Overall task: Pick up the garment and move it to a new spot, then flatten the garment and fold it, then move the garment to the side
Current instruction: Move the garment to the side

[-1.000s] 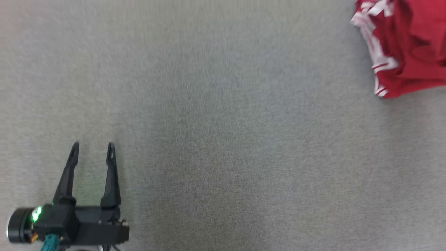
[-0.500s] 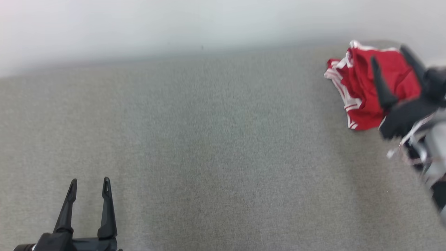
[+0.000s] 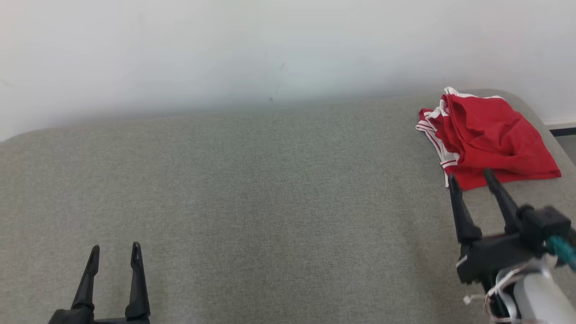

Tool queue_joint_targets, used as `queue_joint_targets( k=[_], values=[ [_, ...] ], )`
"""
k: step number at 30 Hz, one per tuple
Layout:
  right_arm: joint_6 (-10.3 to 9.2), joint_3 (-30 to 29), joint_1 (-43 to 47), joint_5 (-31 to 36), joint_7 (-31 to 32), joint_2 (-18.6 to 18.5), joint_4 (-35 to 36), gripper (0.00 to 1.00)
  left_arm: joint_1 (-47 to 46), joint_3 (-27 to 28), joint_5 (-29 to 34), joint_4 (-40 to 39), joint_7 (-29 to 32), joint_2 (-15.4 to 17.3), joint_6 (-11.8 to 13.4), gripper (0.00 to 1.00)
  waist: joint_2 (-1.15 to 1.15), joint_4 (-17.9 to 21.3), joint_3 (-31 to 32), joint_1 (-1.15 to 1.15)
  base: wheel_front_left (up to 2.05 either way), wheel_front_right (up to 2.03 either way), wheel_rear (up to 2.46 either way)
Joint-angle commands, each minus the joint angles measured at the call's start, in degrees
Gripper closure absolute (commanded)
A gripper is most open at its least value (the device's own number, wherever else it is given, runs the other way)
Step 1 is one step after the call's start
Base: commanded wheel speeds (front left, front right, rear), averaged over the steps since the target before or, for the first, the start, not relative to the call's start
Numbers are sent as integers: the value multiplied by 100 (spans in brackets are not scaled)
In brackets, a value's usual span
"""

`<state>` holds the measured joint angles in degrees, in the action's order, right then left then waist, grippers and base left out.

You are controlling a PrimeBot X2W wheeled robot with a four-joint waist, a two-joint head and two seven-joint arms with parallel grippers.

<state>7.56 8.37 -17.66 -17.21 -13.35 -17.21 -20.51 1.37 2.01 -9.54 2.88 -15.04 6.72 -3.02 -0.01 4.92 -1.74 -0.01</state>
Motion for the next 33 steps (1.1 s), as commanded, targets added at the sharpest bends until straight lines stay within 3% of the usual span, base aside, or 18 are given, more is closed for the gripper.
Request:
queue_joint_targets(
  k=[1,12,33],
  values=[
    [-16,-87,217,44,33,99,160,0,82,17,-16,27,-17,-16,3,0,1,-42,58,1,0,0,0],
    [-16,-722,1773,330,403,984,1412,0,197,47,-69,159,-17,-68,-19,0,1,-108,272,1,0,0,0],
    [-16,-919,2413,663,311,1236,1566,0,334,36,-142,489,-17,-50,-141,0,1,-258,426,1,0,0,0]
  ],
)
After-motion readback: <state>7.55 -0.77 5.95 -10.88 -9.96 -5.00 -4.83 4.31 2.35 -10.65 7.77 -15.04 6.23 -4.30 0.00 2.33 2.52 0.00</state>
